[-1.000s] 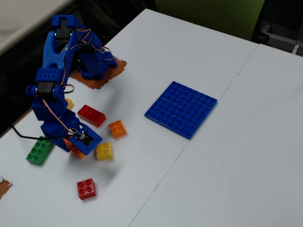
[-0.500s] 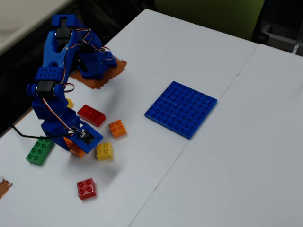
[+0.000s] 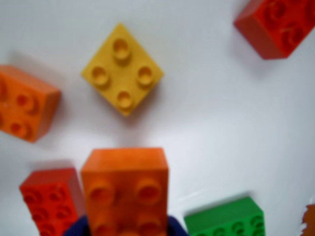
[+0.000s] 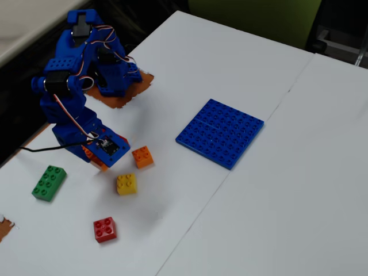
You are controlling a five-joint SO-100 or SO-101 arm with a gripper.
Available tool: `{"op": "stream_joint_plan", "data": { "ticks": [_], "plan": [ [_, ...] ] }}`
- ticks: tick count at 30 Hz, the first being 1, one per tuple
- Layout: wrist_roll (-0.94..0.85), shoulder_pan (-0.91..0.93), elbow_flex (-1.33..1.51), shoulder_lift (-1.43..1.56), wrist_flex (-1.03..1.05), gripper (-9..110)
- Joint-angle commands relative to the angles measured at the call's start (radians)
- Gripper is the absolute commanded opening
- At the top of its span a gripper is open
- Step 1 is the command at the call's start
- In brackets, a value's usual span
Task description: Pick up the 2x4 orange block and go up the 8x8 blue block.
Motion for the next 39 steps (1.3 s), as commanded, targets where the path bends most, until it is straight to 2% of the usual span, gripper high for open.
{"op": "stream_joint_plan", "data": {
  "ticks": [1,19,39],
  "plan": [
    [0.087,-0.072,-0.055,0.094,0.005,0],
    [0.443,-0.426,-0.054,0.222,0.037,0],
    [0.732,-0.707,-0.055,0.158,-0.012,0]
  ]
}}
